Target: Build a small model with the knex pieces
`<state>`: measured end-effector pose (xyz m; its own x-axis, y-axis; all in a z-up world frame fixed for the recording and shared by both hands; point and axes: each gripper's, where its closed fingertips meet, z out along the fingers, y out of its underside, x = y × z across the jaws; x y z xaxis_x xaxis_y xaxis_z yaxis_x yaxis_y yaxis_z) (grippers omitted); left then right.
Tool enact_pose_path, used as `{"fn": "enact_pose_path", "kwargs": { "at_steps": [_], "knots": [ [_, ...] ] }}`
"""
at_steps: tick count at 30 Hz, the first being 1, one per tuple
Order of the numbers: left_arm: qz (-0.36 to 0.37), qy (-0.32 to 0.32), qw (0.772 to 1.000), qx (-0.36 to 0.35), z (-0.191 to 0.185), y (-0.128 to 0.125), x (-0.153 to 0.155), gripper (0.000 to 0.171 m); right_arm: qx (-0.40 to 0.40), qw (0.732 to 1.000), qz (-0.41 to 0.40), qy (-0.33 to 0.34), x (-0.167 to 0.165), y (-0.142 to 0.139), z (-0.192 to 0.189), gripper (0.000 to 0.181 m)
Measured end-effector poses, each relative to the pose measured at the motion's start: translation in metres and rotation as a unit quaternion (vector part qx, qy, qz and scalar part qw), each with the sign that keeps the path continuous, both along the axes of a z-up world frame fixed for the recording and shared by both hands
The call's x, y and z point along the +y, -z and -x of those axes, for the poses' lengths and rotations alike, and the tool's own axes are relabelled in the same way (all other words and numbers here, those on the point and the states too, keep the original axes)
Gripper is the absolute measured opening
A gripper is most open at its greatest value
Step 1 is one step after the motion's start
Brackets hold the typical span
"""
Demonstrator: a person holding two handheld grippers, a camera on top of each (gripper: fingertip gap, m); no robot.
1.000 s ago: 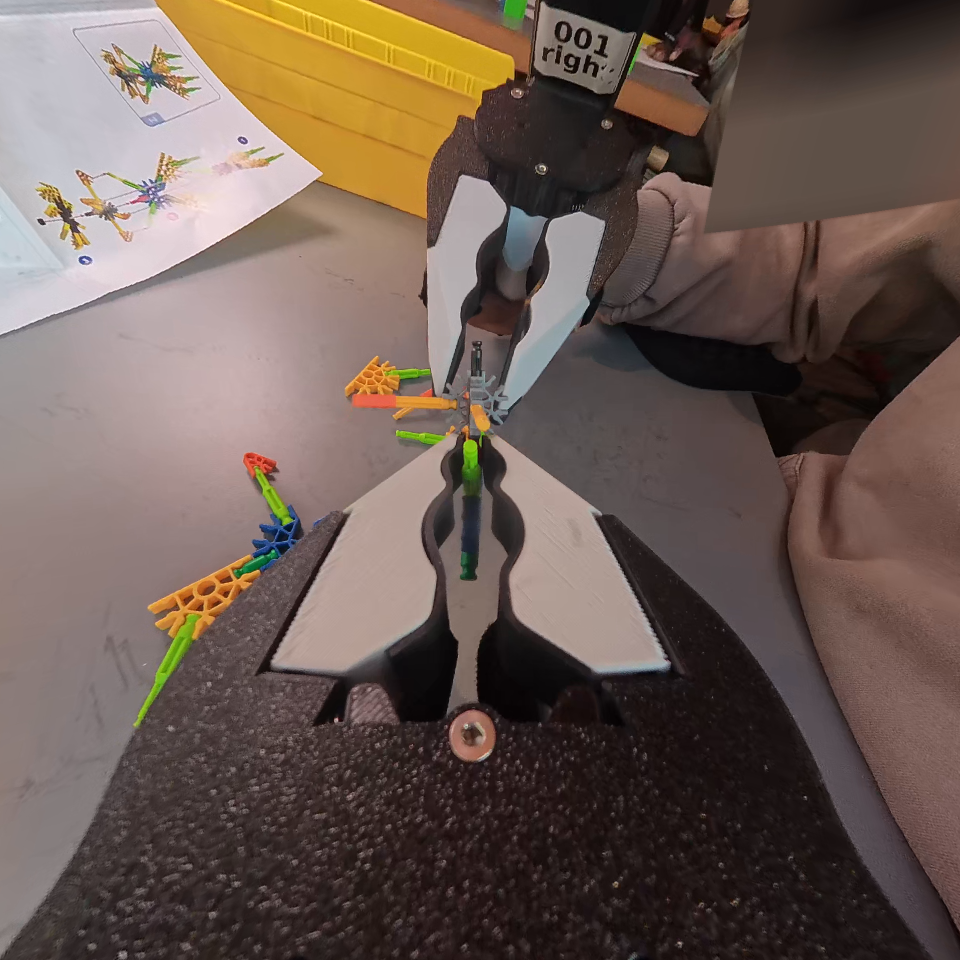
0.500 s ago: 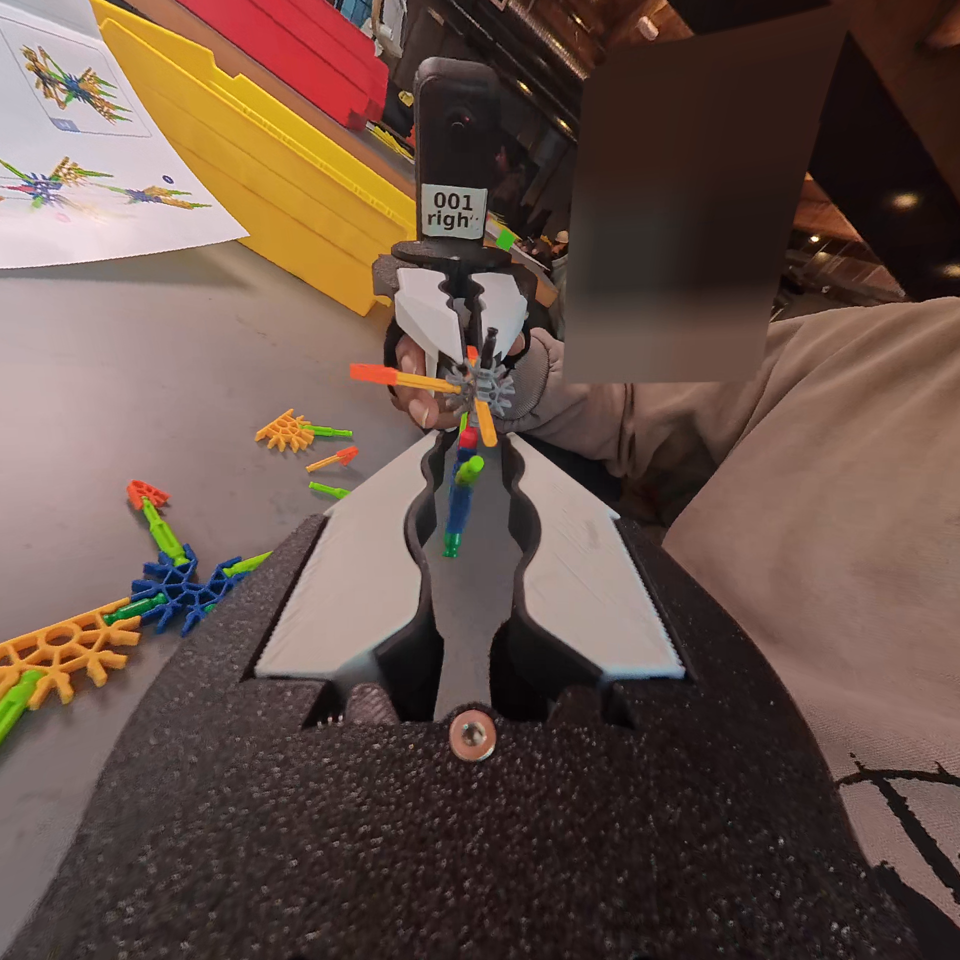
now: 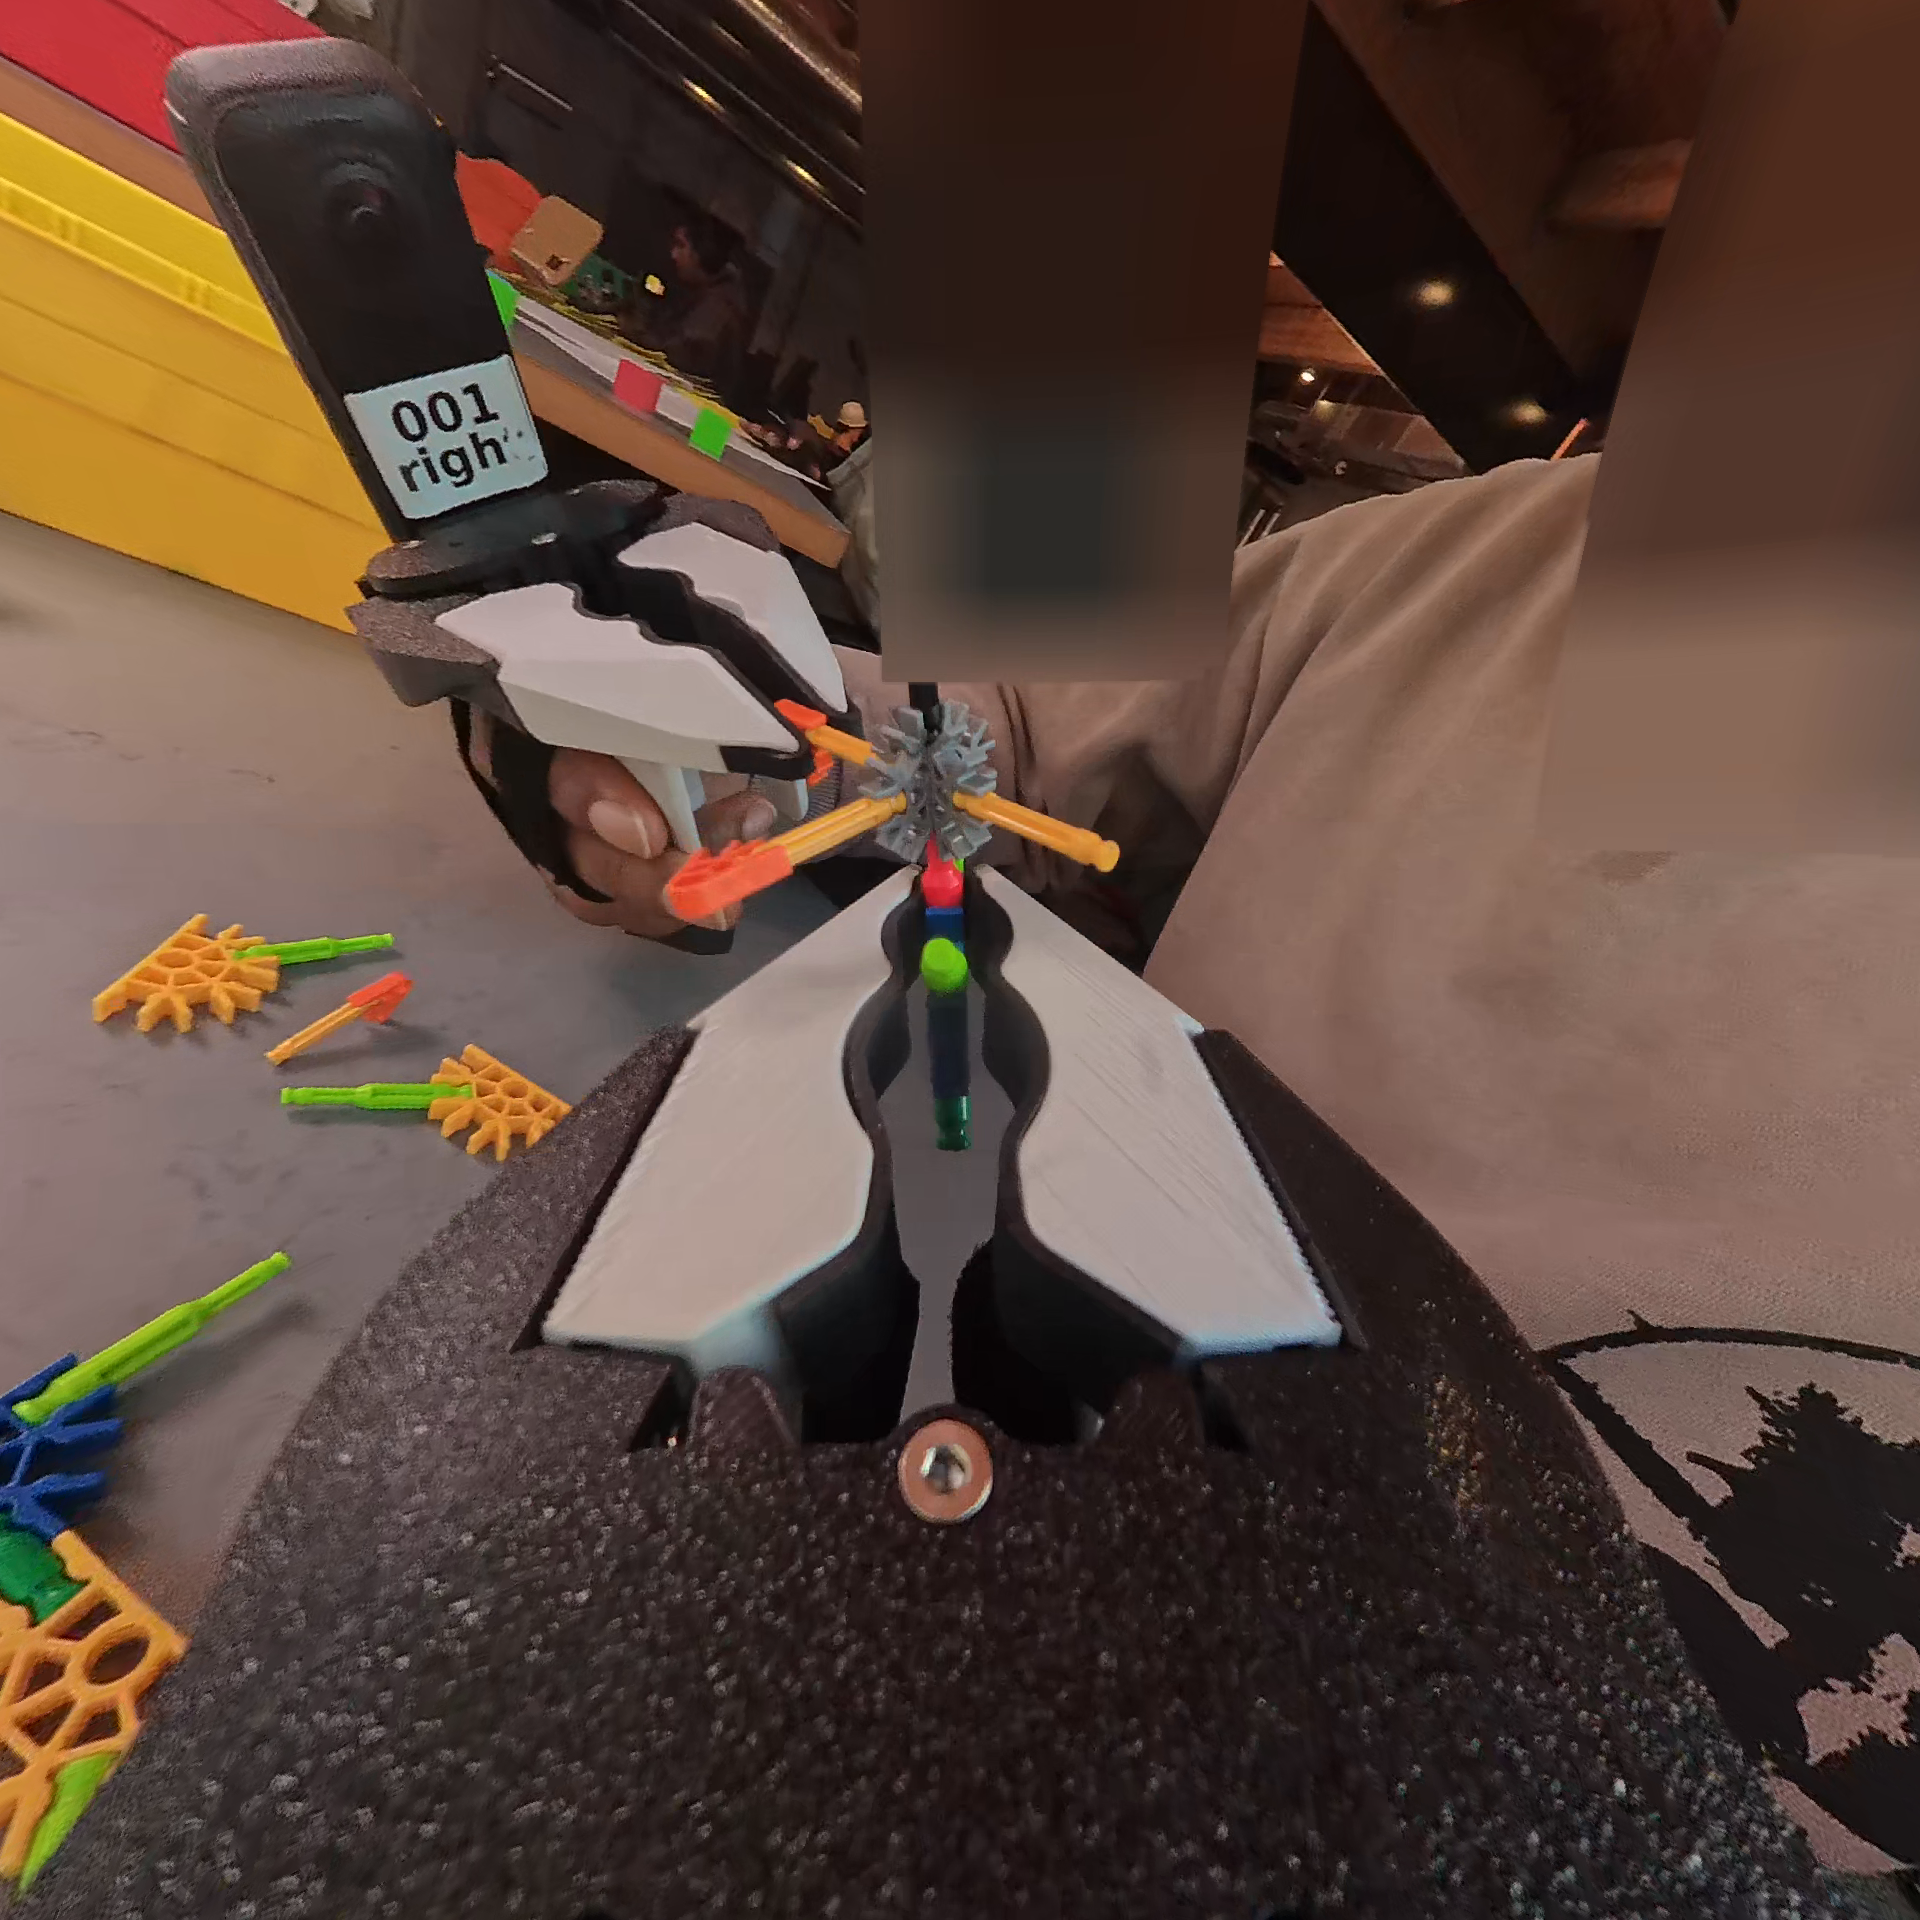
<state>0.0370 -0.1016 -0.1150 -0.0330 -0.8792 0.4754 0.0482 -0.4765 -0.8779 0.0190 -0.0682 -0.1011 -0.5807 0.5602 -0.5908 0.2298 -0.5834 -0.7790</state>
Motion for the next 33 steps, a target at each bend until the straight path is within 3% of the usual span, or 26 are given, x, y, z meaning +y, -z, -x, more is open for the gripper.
{"fn": "enact_pose_path", "kwargs": {
  "at_steps": [9,12,22,28,33],
  "knots": [
    [0.027,0.009,0.999,0.027,-0.001,0.013,0.001,0.005,-0.023,0.997,-0.070,-0.002,-0.010,0.015,0.002,0.008],
    [0.028,0.001,0.999,0.037,0.000,0.016,0.004,0.006,-0.018,0.995,-0.095,0.006,-0.013,0.016,0.004,0.000],
    [0.025,-0.095,0.995,0.031,0.028,0.009,0.036,0.014,-0.040,0.986,-0.142,0.076,0.008,0.024,0.010,0.000],
    [0.023,-0.099,0.993,0.056,0.024,0.014,0.035,0.006,-0.055,0.979,-0.169,0.103,0.016,0.031,0.013,0.004],
    [0.024,-0.083,0.994,0.066,0.022,0.012,0.028,0.005,-0.039,0.981,-0.172,0.085,0.009,0.028,0.010,0.003]
  ]
}}
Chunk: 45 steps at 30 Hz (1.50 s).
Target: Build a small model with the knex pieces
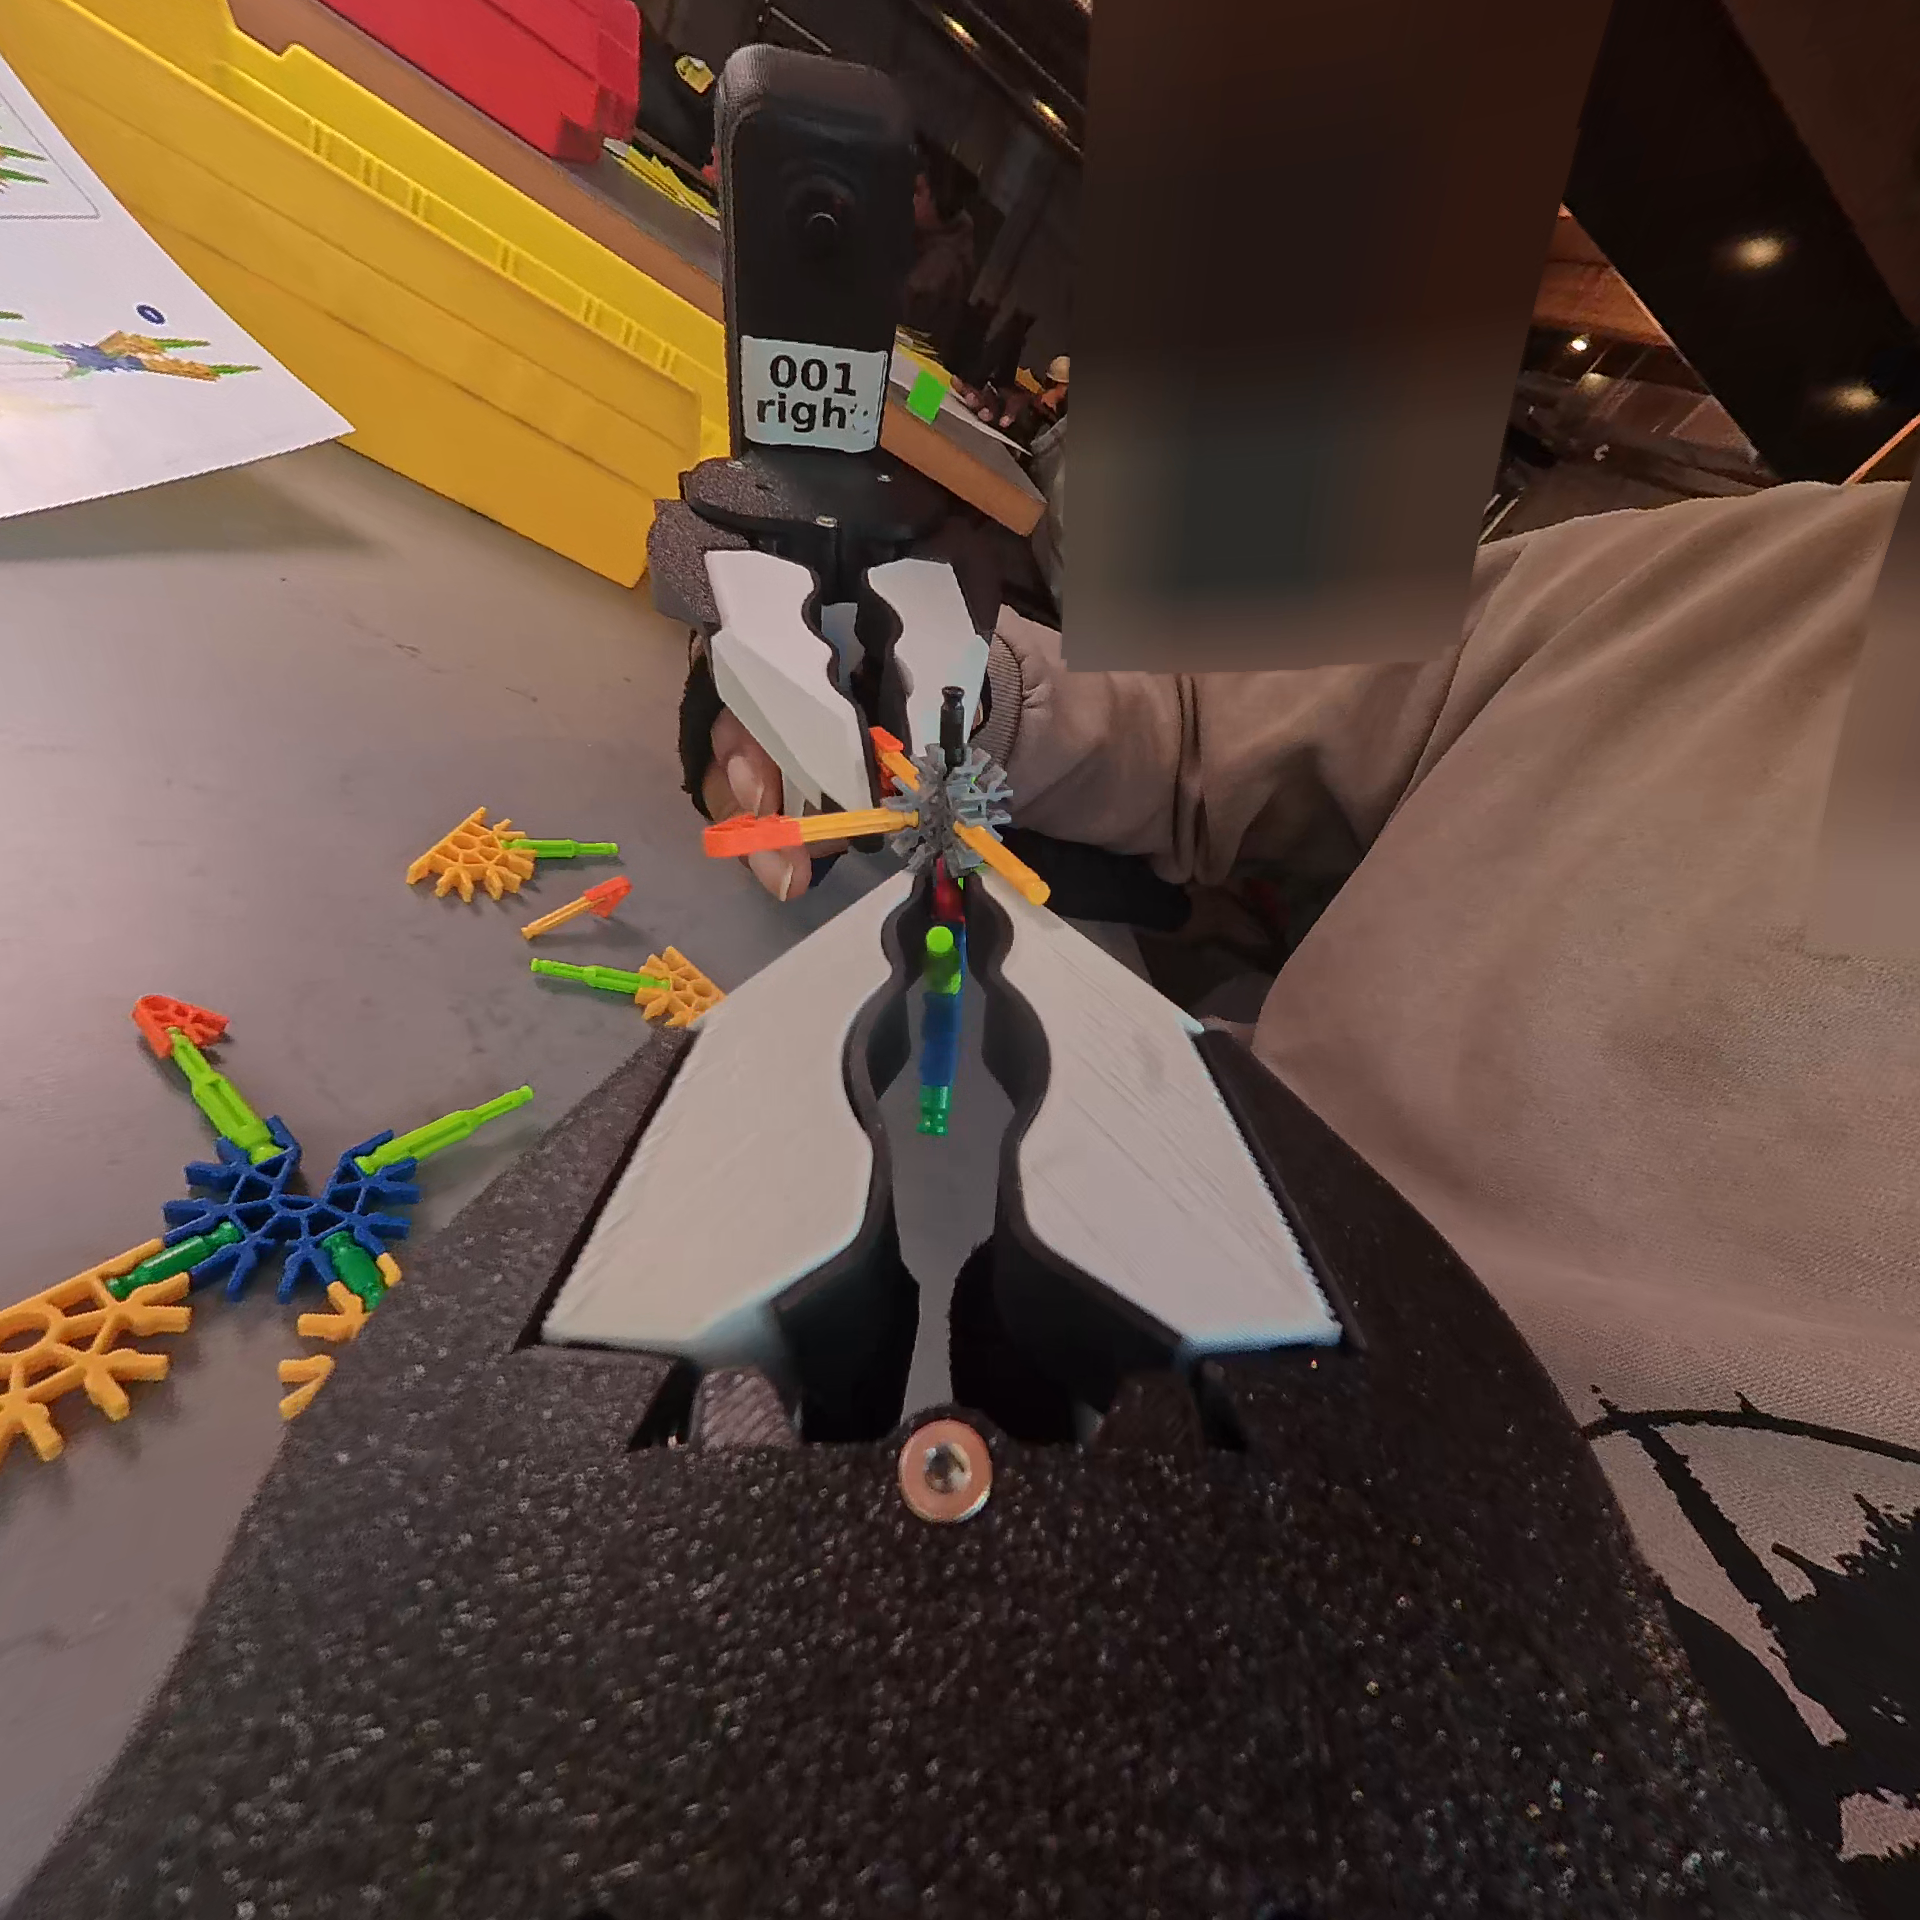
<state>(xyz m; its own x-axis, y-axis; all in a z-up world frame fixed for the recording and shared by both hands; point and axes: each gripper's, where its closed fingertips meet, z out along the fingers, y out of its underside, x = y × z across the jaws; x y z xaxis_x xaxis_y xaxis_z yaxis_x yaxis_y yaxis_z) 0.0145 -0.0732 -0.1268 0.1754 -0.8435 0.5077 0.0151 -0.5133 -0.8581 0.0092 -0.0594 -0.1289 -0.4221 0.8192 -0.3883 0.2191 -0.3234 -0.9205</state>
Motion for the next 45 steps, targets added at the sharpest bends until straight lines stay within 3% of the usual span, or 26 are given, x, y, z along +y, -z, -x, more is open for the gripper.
{"fn": "enact_pose_path", "kwargs": {
  "at_steps": [7,32,39,45],
  "knots": [
    [0.034,0.030,0.999,-0.014,-0.005,0.005,-0.006,0.005,0.018,1.000,0.002,-0.020,-0.006,-0.008,-0.004,0.001],
    [0.017,0.005,1.000,-0.025,-0.002,0.003,0.001,0.005,-0.005,1.000,-0.011,-0.004,0.000,-0.003,-0.004,0.001],
    [-0.083,-0.104,0.988,0.072,0.006,0.009,0.024,0.005,-0.034,0.996,-0.034,0.072,0.021,0.002,0.005,0.000],
    [-0.216,-0.200,0.933,0.208,0.012,0.019,0.042,0.005,-0.055,0.991,-0.021,0.119,0.036,0.010,0.009,0.002]
  ]
}}
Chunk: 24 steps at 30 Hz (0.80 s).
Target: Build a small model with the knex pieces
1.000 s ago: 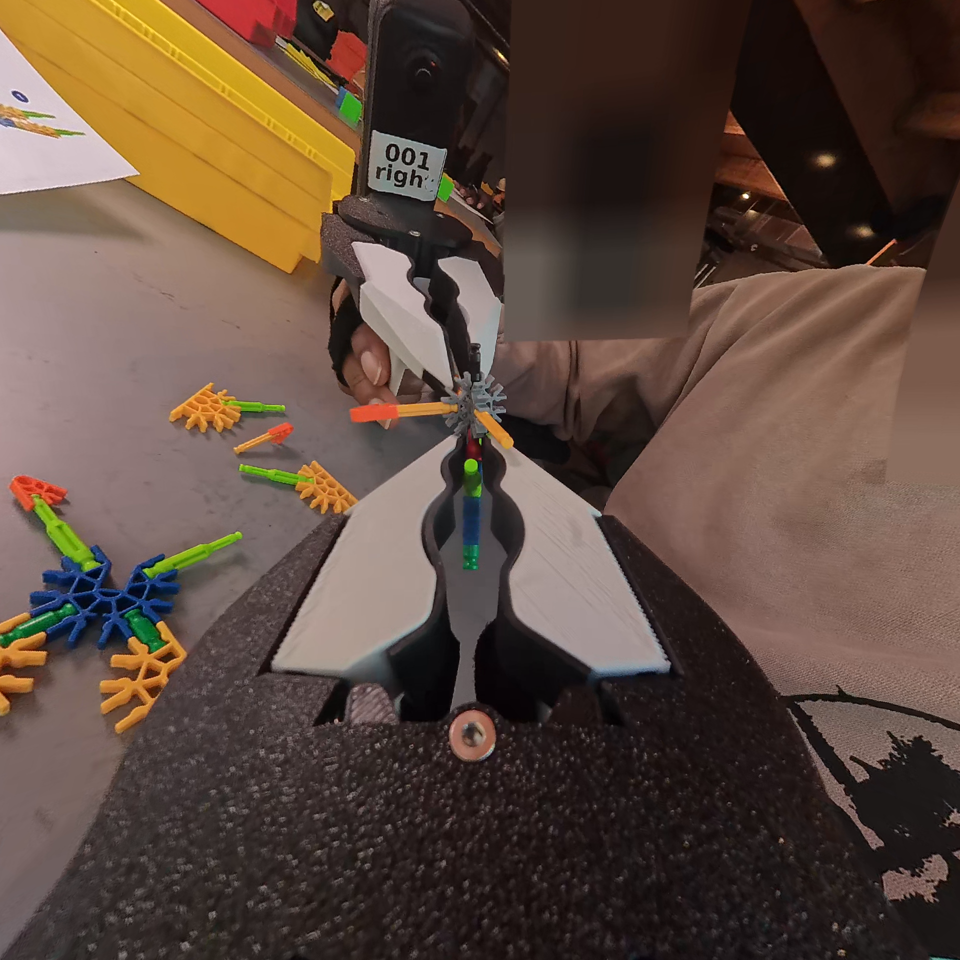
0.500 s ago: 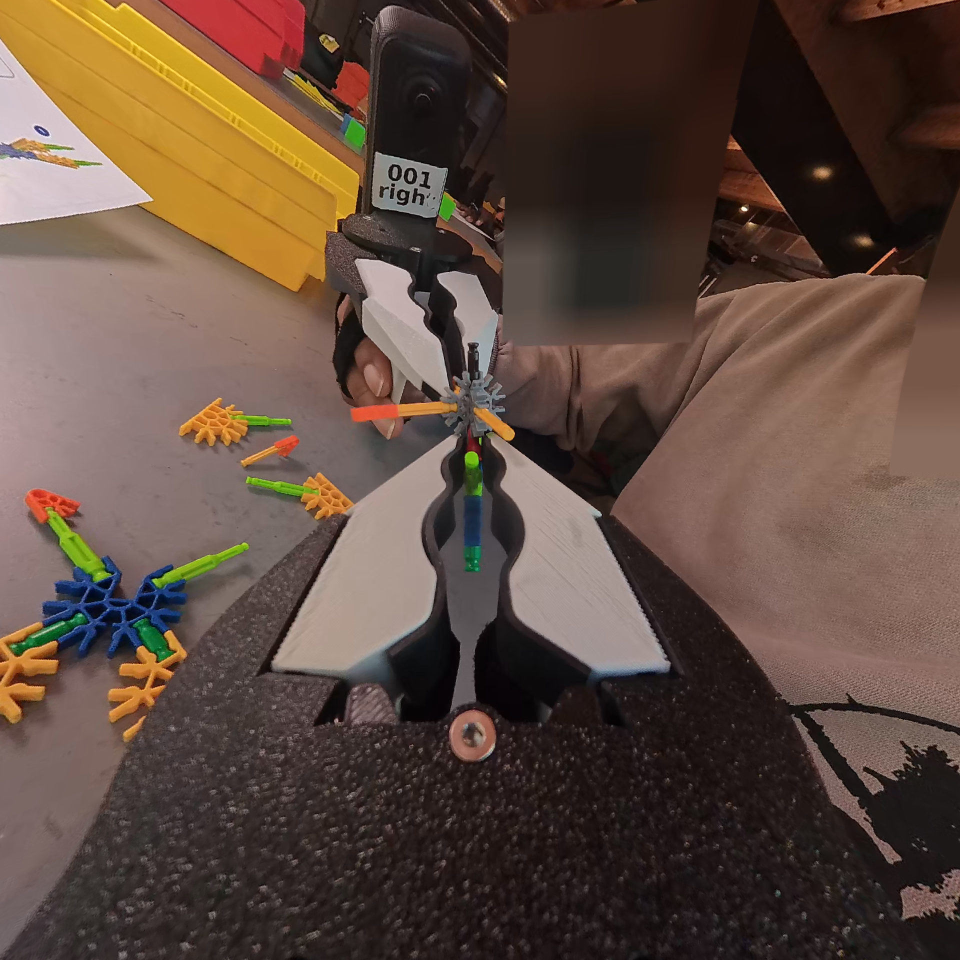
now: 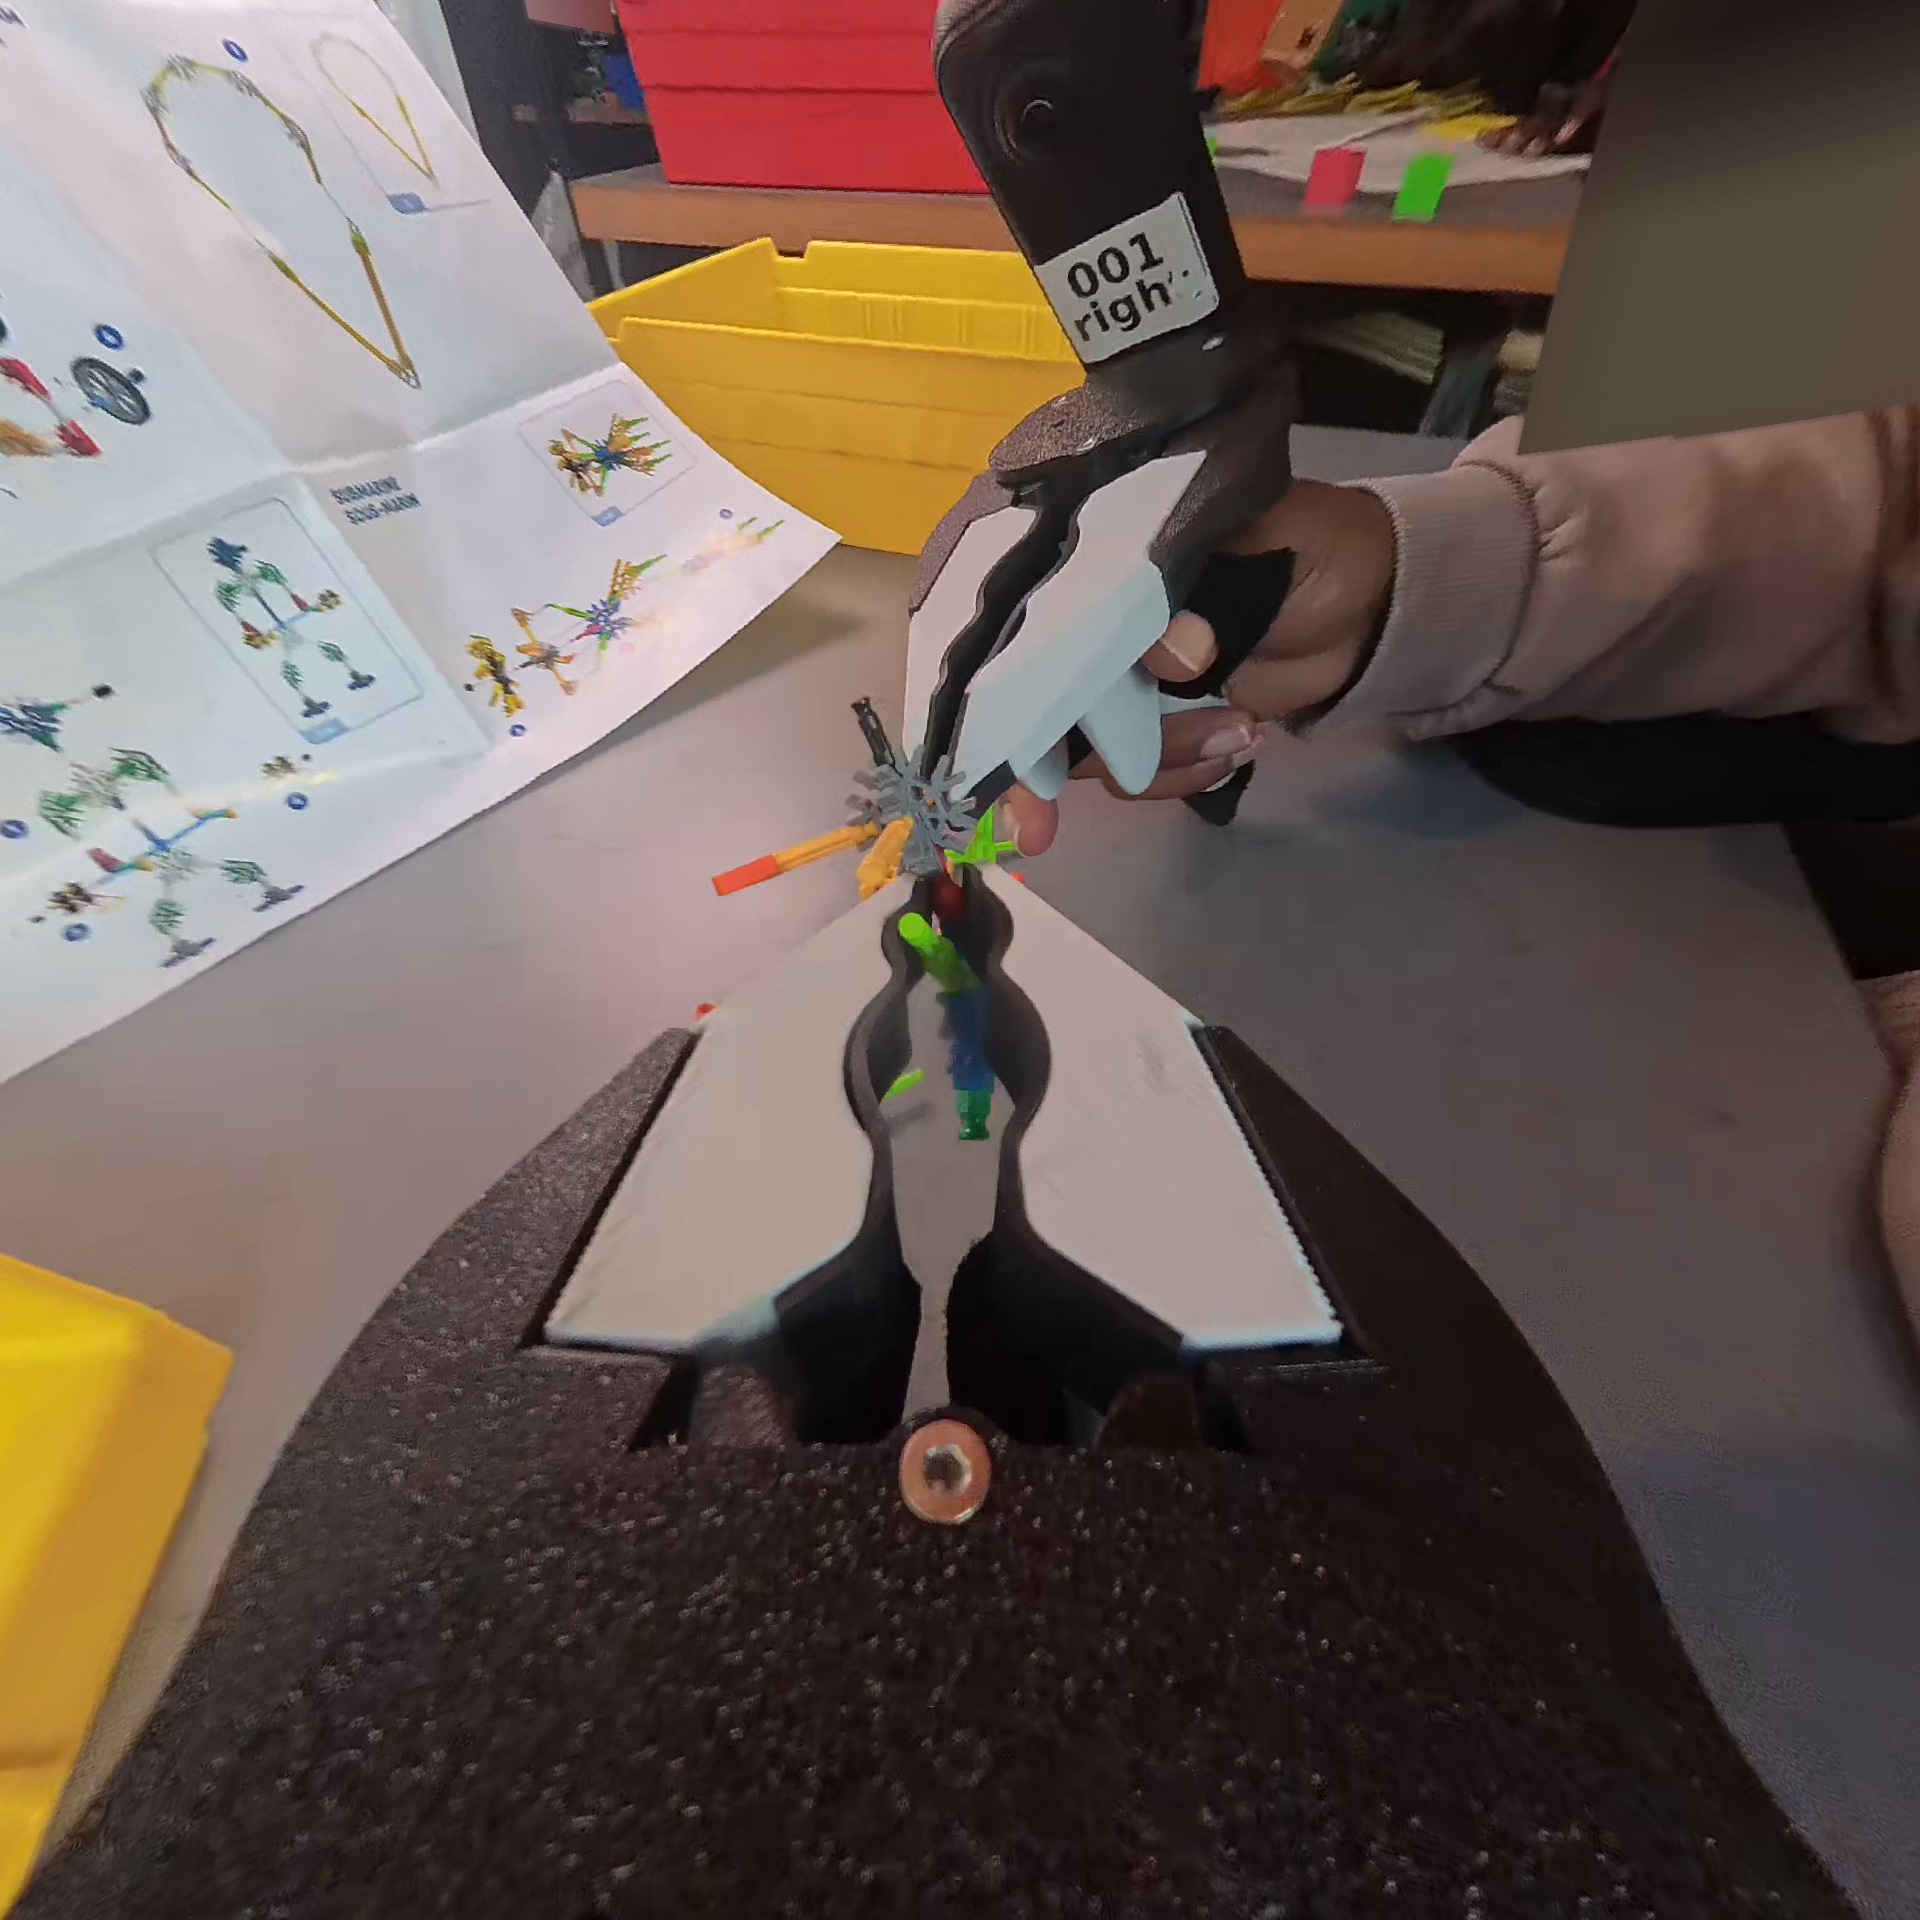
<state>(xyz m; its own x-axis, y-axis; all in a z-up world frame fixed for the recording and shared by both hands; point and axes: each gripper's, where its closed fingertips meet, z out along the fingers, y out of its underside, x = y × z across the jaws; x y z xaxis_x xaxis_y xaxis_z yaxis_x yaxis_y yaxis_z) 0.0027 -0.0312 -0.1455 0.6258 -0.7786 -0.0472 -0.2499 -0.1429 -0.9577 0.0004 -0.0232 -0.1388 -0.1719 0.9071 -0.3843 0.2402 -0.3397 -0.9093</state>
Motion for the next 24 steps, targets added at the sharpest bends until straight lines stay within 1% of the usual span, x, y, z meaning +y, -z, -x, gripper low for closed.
{"fn": "enact_pose_path", "kwargs": {
  "at_steps": [2,5,6,7,8,10,11,12,15,16,18,21,24],
  "knots": [
    [-0.047,-0.025,0.997,0.062,0.002,0.003,0.003,0.005,-0.009,1.000,0.004,0.011,0.002,0.003,0.001,0.002],
    [-0.095,-0.049,0.986,0.125,0.005,0.006,0.007,0.004,-0.021,0.999,0.008,0.030,0.006,0.007,0.003,0.002],
    [-0.116,-0.047,0.982,0.144,0.002,0.005,0.005,0.004,-0.025,0.999,0.008,0.037,0.007,0.008,0.004,0.001],
    [-0.141,-0.034,0.977,0.154,-0.009,0.002,0.000,0.004,-0.035,0.998,-0.001,0.061,0.014,0.014,0.005,0.000],
    [-0.153,-0.033,0.972,0.175,-0.017,0.003,-0.003,0.004,-0.043,0.997,0.005,0.065,0.016,0.018,0.006,0.000],
    [-0.165,-0.058,0.961,0.215,-0.016,0.008,0.003,0.004,-0.027,0.998,0.029,0.050,0.010,0.014,0.008,0.000],
    [-0.152,-0.060,0.966,0.199,-0.011,0.008,0.005,0.005,-0.027,0.998,0.017,0.058,0.011,0.011,0.008,0.000],
    [-0.128,-0.056,0.976,0.169,-0.006,0.008,0.006,0.005,-0.025,0.997,0.004,0.070,0.015,0.009,0.007,0.000],
    [-0.047,-0.050,0.995,0.070,0.011,0.007,0.011,0.004,-0.035,0.994,0.012,0.100,0.030,0.010,0.000,0.000],
    [-0.019,-0.045,0.998,0.040,0.013,0.007,0.012,0.004,-0.046,0.993,0.012,0.105,0.036,0.015,-0.004,0.000],
    [0.009,-0.041,0.999,-0.010,0.017,0.005,0.014,0.005,-0.070,0.992,0.003,0.106,0.044,0.023,-0.010,0.001],
    [0.033,-0.030,0.998,-0.036,0.017,0.007,0.013,0.005,-0.139,0.984,-0.049,0.096,0.053,0.042,-0.024,0.001],
    [0.032,-0.024,0.999,-0.022,0.013,0.011,0.012,0.005,-0.222,0.966,-0.113,0.068,0.058,0.064,-0.044,0.002]
  ]
}}
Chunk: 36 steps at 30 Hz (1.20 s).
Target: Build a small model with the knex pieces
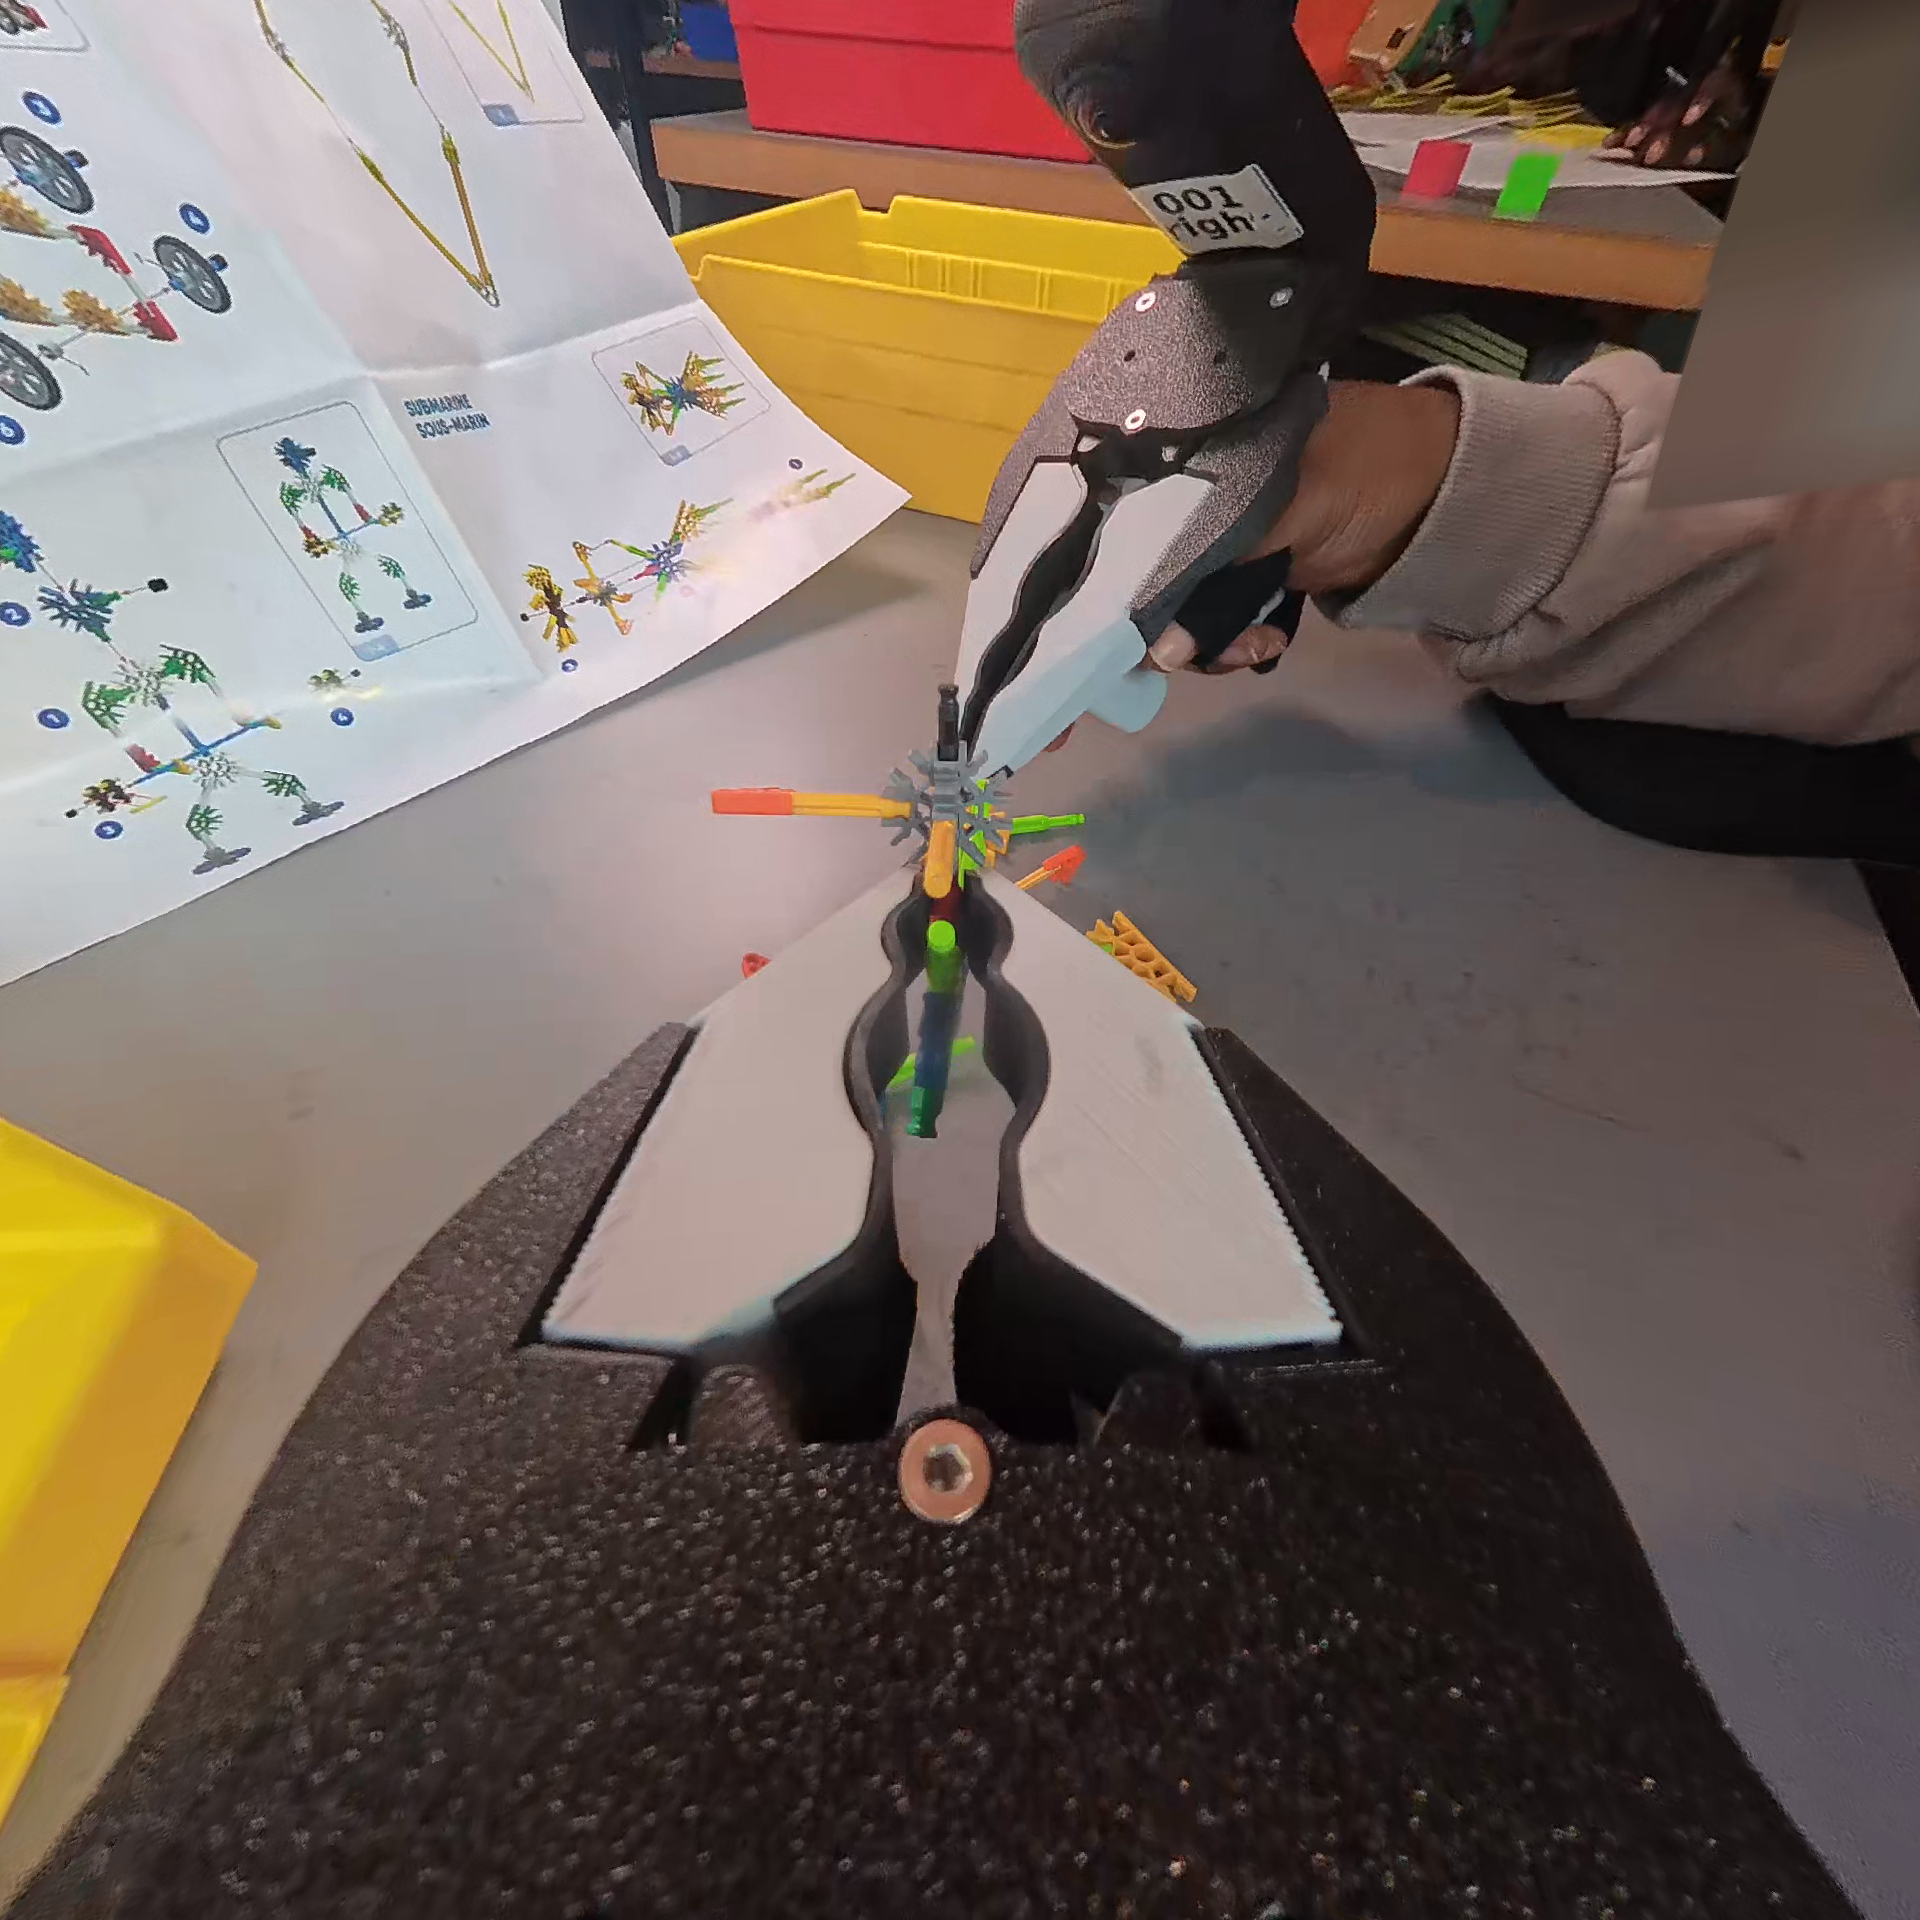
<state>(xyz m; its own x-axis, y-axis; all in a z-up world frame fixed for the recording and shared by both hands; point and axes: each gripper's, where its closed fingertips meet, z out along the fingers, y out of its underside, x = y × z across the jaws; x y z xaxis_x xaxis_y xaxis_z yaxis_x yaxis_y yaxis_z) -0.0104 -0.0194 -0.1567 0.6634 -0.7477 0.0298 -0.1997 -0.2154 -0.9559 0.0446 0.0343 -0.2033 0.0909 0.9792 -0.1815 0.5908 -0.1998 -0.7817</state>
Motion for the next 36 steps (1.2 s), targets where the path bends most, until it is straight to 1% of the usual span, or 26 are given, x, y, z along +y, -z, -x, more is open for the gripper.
{"fn": "enact_pose_path", "kwargs": {
  "at_steps": [1,3,4,6,7,9,11,13,15,16,18,20,22,23,26,31,33,34,36],
  "knots": [
    [0.000,0.003,1.000,0.006,-0.002,0.002,-0.001,0.006,-0.018,1.000,-0.012,-0.006,0.001,0.004,-0.005,0.002],
    [0.003,0.009,1.000,0.013,-0.004,0.006,-0.002,0.005,-0.046,0.998,-0.007,-0.032,-0.007,0.011,-0.011,0.003],
    [0.005,0.012,1.000,0.015,-0.005,0.007,-0.002,0.006,-0.057,0.998,-0.011,-0.036,-0.008,0.014,-0.012,0.006],
    [0.006,0.019,1.000,0.015,-0.007,0.008,-0.004,0.006,-0.063,0.997,-0.029,-0.039,-0.008,0.016,-0.012,0.013],
    [0.006,0.026,1.000,0.014,-0.008,0.008,-0.006,0.006,-0.053,0.997,-0.032,-0.036,-0.007,0.012,-0.010,0.018],
    [0.002,0.048,0.999,0.014,-0.013,0.007,-0.011,0.005,0.008,0.999,-0.027,-0.040,-0.008,-0.007,-0.002,0.023],
    [-0.009,0.071,0.997,0.018,-0.018,0.005,-0.017,0.006,0.095,0.994,0.002,-0.058,-0.017,-0.037,0.005,0.025],
    [-0.014,0.103,0.995,0.014,-0.027,0.004,-0.026,0.005,0.168,0.981,0.054,-0.086,-0.031,-0.062,0.009,0.025],
    [-0.008,0.143,0.990,0.001,-0.036,0.002,-0.038,0.005,0.208,0.965,0.098,-0.129,-0.050,-0.075,0.010,0.027],
    [-0.001,0.169,0.986,-0.012,-0.042,0.001,-0.046,0.005,0.216,0.959,0.103,-0.150,-0.059,-0.077,0.010,0.029],
    [0.018,0.223,0.973,-0.049,-0.051,-0.005,-0.063,0.005,0.217,0.953,0.082,-0.195,-0.076,-0.075,0.011,0.033],
    [0.047,0.279,0.954,-0.093,-0.058,-0.014,-0.081,0.006,0.216,0.941,0.057,-0.255,-0.101,-0.072,0.008,0.041],
    [0.073,0.332,0.931,-0.132,-0.061,-0.023,-0.099,0.005,0.224,0.927,0.049,-0.297,-0.121,-0.074,0.005,0.042],
    [0.089,0.352,0.920,-0.146,-0.062,-0.025,-0.105,0.005,0.230,0.921,0.049,-0.310,-0.128,-0.076,0.005,0.041],
    [0.129,0.408,0.887,-0.173,-0.063,-0.030,-0.124,0.005,0.236,0.904,0.063,-0.351,-0.148,-0.079,0.001,0.025],
    [0.163,0.447,0.861,-0.181,-0.064,-0.029,-0.138,0.005,0.232,0.892,0.070,-0.382,-0.165,-0.078,-0.001,0.009],
    [0.170,0.447,0.858,-0.186,-0.063,-0.030,-0.138,0.006,0.230,0.887,0.075,-0.393,-0.168,-0.079,-0.004,0.005],
    [0.171,0.440,0.861,-0.188,-0.062,-0.030,-0.134,0.008,0.230,0.887,0.075,-0.393,-0.168,-0.079,-0.004,0.004],
    [0.165,0.406,0.877,-0.196,-0.058,-0.032,-0.120,0.012,0.237,0.894,0.070,-0.373,-0.159,-0.083,-0.001,0.004]
  ]
}}
